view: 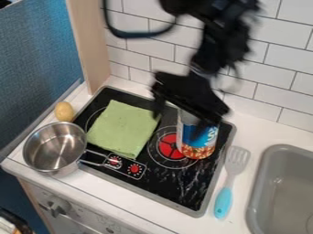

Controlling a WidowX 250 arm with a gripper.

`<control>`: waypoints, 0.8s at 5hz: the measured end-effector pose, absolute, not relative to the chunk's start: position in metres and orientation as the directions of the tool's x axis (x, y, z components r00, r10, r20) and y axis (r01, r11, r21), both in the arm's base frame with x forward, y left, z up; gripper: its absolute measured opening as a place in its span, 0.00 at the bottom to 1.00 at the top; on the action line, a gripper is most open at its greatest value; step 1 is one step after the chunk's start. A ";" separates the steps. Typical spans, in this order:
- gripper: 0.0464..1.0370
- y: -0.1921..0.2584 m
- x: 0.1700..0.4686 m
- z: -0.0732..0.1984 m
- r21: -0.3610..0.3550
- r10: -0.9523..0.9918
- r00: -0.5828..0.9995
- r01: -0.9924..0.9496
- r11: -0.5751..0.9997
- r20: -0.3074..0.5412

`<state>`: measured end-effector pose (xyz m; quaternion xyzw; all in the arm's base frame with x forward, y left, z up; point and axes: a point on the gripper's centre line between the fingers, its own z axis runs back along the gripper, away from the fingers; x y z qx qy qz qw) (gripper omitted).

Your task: Put the blue spatula on the right side of the blue can

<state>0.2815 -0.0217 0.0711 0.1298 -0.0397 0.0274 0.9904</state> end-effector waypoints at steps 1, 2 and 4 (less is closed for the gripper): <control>0.96 0.023 0.284 0.074 0.243 0.139 0.988 -0.151 0.958 0.068; 0.96 0.076 0.290 0.068 0.216 0.243 0.969 -0.248 0.944 0.050; 0.96 0.138 0.301 0.060 0.197 0.310 0.948 -0.317 0.928 0.065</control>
